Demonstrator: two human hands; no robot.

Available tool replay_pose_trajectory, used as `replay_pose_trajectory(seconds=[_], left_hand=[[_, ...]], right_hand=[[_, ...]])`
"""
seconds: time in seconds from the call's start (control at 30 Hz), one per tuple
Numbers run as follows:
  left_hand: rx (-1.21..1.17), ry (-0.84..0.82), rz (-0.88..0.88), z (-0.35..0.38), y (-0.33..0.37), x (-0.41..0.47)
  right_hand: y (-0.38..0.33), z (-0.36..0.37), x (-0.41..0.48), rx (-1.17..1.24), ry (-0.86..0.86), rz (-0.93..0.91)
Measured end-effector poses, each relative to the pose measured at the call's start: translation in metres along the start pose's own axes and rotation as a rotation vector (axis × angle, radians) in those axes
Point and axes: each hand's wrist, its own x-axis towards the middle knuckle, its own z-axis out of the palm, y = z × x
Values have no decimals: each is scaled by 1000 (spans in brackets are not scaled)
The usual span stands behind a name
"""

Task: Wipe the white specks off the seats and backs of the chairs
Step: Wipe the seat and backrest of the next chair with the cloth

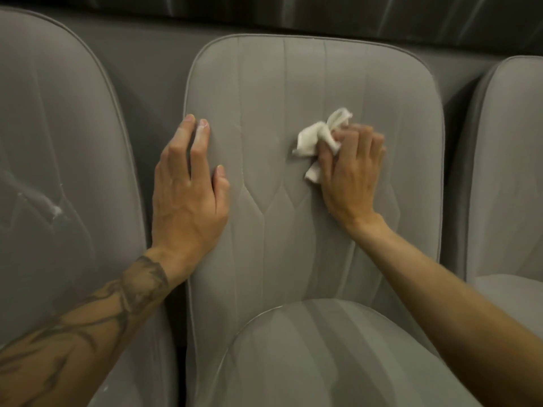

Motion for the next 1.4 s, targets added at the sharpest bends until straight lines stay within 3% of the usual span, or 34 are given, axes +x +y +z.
replay_pose_trajectory(seconds=[0.17, 0.33, 0.43, 0.63, 0.87, 0.97, 1.1, 1.23, 1.33, 1.4], left_hand=[[-9, -11, -12, -2, 3, 0], [-8, -4, -10, -3, 3, 0], [-13, 0, -3, -1, 1, 0], [-3, 0, -7, -1, 1, -1], [-8, -5, -9, -2, 1, 0], [-15, -10, -9, -1, 0, -1], [-17, -12, -8, -1, 0, 0], [-13, -1, -6, -1, 1, -1], [-23, -9, -10, -2, 2, -1], [-21, -10, -9, -2, 1, 0]], right_hand=[[-2, -18, -67, 45, -176, -69], [-9, -3, 1, 6, 28, -17], [-9, 4, 2, 18, 62, 7], [1, -16, -75, 64, -170, -143], [-9, 9, 80, -57, 122, -17], [-10, 13, 58, -43, 158, 21], [-7, -4, -67, 38, -86, -103], [3, -30, -166, 63, -357, -363], [6, -29, -143, 50, -338, -456], [1, -17, -100, 48, -210, -370]])
